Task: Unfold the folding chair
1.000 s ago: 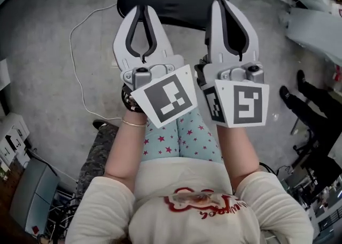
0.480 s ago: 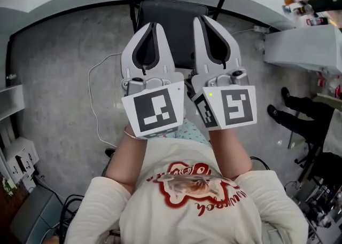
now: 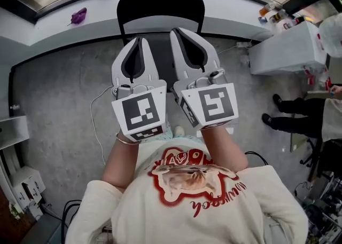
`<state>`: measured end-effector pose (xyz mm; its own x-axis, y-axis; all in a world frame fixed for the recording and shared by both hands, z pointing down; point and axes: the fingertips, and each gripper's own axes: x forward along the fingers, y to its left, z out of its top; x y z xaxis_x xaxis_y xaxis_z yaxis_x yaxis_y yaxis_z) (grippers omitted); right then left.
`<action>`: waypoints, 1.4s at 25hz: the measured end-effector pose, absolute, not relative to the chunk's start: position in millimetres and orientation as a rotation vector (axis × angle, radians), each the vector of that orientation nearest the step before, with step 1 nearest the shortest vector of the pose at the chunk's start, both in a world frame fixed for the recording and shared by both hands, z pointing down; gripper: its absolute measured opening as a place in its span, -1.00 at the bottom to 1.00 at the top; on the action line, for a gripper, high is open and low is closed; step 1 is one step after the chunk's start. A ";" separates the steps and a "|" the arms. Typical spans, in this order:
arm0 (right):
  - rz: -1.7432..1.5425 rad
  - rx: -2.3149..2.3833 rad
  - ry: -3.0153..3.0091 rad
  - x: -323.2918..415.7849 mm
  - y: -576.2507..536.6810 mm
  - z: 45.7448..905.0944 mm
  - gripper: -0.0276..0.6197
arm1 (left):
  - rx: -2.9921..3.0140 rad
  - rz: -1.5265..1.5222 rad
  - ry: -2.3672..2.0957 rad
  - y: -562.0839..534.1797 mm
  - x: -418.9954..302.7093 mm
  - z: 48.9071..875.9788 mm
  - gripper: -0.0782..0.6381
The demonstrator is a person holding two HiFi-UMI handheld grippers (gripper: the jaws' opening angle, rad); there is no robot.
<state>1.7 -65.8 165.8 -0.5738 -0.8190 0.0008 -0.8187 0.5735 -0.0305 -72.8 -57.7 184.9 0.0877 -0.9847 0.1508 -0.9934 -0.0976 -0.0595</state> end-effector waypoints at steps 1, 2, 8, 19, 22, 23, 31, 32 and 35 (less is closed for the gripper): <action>-0.038 -1.447 2.772 1.6 -65.5 164.1 -0.84 | 2.283 0.239 -2.070 -57.5 -71.8 182.8 -0.77; -0.035 -1.450 2.770 1.4 -65.3 162.6 -0.84 | 2.292 0.245 -2.071 -57.4 -70.6 181.0 -0.77; -0.049 -1.487 2.759 5.1 -67.1 159.4 -0.84 | 2.341 0.182 -2.033 -56.4 -61.3 168.1 -0.77; -0.061 -1.527 2.733 6.7 -57.8 169.8 -0.84 | 2.413 0.095 -1.995 -47.5 -67.4 159.8 -0.77; -0.045 -1.522 2.727 9.5 -53.1 165.2 -0.84 | 2.474 0.084 -1.981 -43.4 -59.2 154.0 -0.77; -0.034 -1.518 2.726 11.2 -50.1 162.7 -0.84 | 2.481 0.086 -1.983 -40.7 -56.5 152.8 -0.77; -0.026 -1.433 2.738 36.3 0.3 150.7 -0.84 | 2.440 0.132 -2.054 8.3 -33.5 145.5 -0.77; -0.033 -1.422 2.747 42.1 9.9 152.5 -0.84 | 2.428 0.134 -2.058 17.8 -26.8 147.1 -0.77; -0.042 -1.402 2.766 64.3 44.5 155.8 -0.84 | 2.400 0.139 -2.053 51.9 -1.6 154.1 -0.77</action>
